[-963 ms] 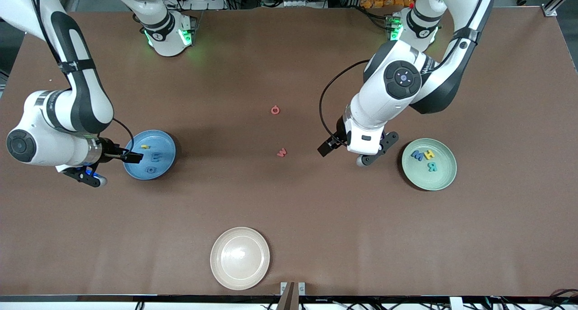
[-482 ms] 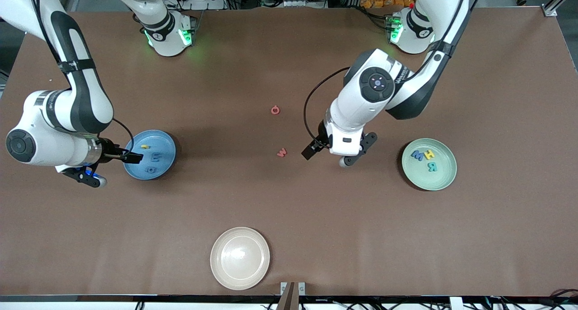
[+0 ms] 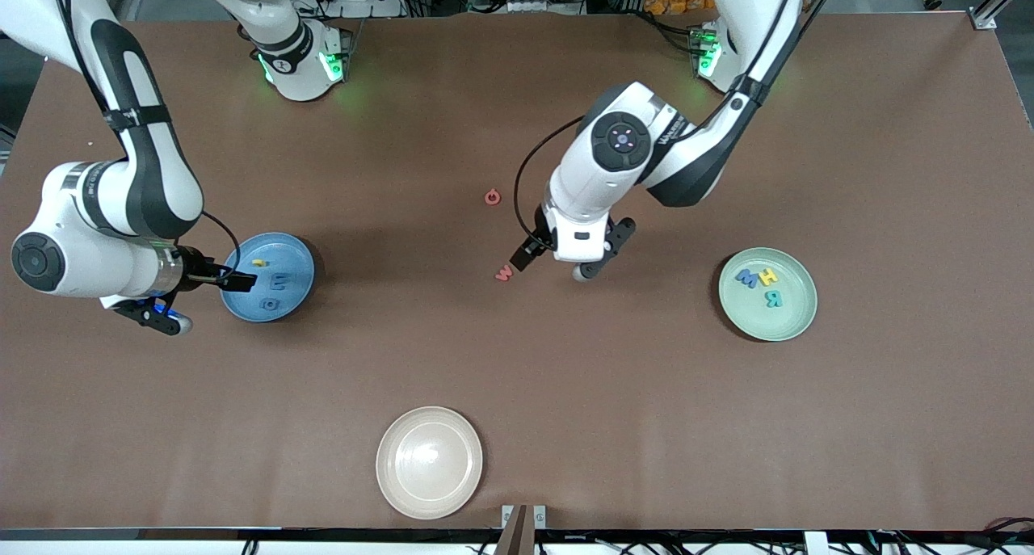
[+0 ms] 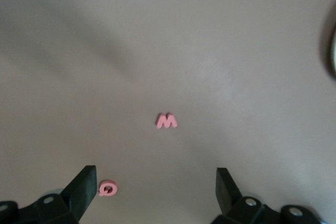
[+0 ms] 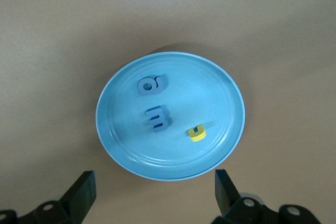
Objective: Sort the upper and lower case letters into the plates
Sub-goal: 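Lower the left gripper onto the pink q and grasp it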
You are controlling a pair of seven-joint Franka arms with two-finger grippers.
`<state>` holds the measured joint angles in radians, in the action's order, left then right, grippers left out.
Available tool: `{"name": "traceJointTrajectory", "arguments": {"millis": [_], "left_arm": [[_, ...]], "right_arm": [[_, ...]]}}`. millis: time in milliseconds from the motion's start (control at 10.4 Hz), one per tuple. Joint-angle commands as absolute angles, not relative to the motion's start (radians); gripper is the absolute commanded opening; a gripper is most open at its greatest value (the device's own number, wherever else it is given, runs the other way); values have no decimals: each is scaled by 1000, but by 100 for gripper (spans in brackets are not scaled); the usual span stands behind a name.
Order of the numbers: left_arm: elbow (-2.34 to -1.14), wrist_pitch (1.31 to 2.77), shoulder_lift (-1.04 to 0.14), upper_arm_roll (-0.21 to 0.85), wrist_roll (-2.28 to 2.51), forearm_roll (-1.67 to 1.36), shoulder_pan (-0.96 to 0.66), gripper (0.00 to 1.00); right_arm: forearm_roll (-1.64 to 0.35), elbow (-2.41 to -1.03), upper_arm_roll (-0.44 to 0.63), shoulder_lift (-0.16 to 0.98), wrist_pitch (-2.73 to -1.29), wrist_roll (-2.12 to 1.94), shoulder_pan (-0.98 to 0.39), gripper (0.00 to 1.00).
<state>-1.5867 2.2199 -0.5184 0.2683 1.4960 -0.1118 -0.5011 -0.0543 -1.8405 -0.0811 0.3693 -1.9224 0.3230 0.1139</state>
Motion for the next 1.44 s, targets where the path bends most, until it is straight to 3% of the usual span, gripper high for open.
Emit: {"name": "traceJointTrajectory", "arguments": {"millis": [0, 289, 771, 1349], "left_arm": [[-1572, 2230, -569, 255, 1519, -65, -554, 100], [-1571, 2232, -620, 242, 1520, -17, -649, 100], [-1548, 2232, -727, 124, 1526, 48, -869, 100], [-1548, 2304, -779, 118, 1532, 102, -937, 100]], "right_arm": [[-48, -1807, -91, 357, -1890, 328, 100, 100], [-48, -1805, -89, 357, -1867, 331, 101, 100], [-49, -1781, -89, 359, -1865, 331, 98, 100], [-49, -1776, -90, 356, -1865, 330, 95, 100]]}}
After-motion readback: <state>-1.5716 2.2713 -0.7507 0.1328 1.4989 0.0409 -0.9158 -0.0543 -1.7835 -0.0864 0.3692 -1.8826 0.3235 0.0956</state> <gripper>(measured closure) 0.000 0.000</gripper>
